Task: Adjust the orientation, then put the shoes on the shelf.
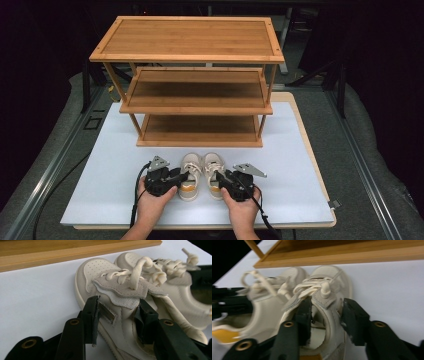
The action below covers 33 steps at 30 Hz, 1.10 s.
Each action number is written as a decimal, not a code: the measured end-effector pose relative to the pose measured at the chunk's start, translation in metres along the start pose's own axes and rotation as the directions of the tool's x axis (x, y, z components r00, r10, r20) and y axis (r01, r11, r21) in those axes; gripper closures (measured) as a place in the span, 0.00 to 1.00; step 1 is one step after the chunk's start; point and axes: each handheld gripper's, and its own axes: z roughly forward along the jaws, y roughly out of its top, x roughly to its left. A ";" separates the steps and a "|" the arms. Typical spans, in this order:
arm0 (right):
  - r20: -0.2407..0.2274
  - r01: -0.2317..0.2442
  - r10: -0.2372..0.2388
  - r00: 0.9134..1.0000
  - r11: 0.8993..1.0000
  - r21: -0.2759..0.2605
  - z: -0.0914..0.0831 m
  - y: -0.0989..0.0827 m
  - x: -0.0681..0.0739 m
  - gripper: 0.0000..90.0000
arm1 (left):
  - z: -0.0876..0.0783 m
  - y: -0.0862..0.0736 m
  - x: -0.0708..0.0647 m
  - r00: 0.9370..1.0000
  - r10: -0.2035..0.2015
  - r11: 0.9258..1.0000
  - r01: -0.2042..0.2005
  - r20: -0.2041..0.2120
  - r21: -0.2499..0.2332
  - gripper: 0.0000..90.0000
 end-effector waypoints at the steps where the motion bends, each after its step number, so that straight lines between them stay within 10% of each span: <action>1: -0.024 -0.016 0.016 1.000 1.000 0.002 0.000 -0.002 0.005 0.60 | 0.000 -0.001 0.000 1.000 -0.006 1.000 0.006 0.002 -0.007 0.65; 33: -0.039 0.063 -0.063 0.997 0.998 -0.011 0.002 -0.008 0.009 0.52 | 0.001 -0.008 0.000 0.998 -0.055 0.997 0.056 0.016 -0.056 0.59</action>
